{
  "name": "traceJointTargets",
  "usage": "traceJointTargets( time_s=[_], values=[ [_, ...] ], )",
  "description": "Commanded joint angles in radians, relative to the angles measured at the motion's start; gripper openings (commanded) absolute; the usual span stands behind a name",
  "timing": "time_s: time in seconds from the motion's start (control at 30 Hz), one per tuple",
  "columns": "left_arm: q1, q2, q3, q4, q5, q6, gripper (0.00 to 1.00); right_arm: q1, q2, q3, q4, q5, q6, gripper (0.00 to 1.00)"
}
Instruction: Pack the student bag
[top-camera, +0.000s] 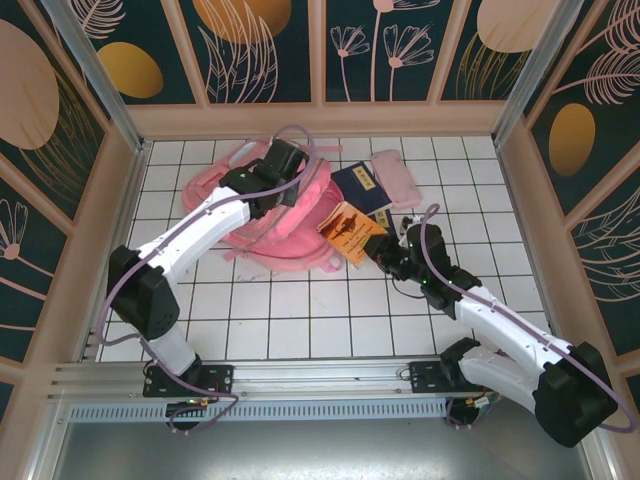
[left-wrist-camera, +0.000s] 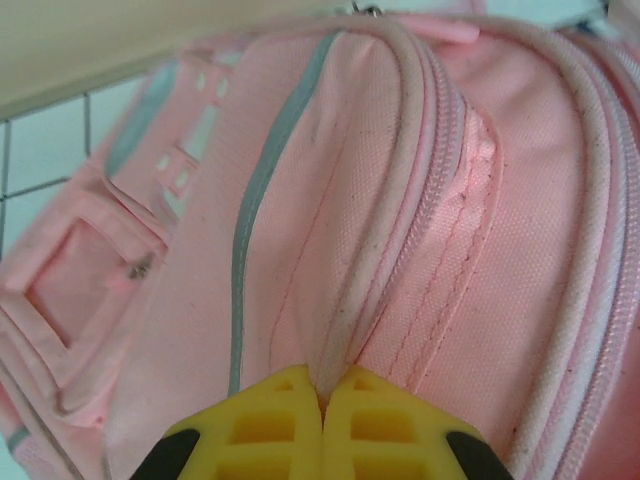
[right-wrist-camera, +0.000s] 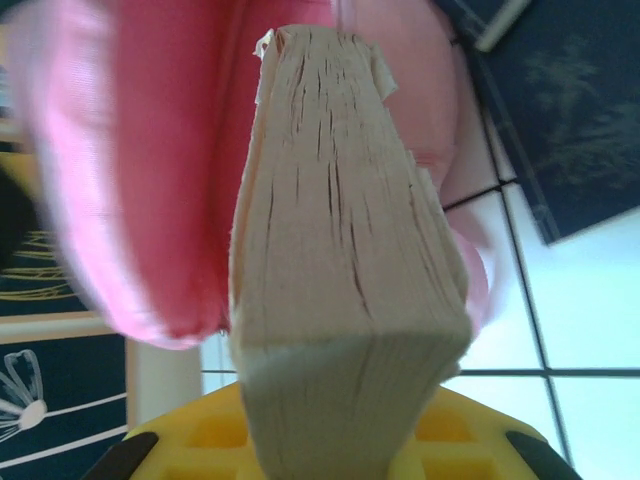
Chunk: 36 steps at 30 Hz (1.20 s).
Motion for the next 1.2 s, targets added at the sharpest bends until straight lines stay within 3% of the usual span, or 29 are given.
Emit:
traceJointTargets(
  time_s=[0.0, 0.27, 0.53, 0.83, 1.1, 1.17],
  values=[
    [0.001, -0.085, 0.033, 0.12, -0.083, -0.049, 0.0, -0.005, -0.015, -0.001, -0.013, -0.002, 0.0, 0.15],
    [0.001, -0.132, 0.003, 0.142, 0.021, -0.042, 0.0, -0.002, 0.061, 0.045, 0.256, -0.158, 0.009, 0.15],
    [0.001, -0.204, -0.028, 0.141, 0.081, -0.047, 0.0, 0.056, 0.361, 0.22, 0.422, -0.184, 0.027, 0.15],
    [0.001, -0.28, -0.077, 0.145, 0.084, -0.085, 0.0, 0.126, 0.749, 0.497, 0.616, -0.103, 0.135, 0.15],
    [0.0, -0.289, -0.095, 0.151, 0.069, -0.107, 0.0, 0.174, 1.022, 0.76, 0.517, 0.106, 0.238, 0.14],
    [0.001, -0.288, -0.098, 0.154, 0.061, -0.109, 0.0, 0.175, 1.075, 0.812, 0.491, 0.121, 0.249, 0.19]
  ],
)
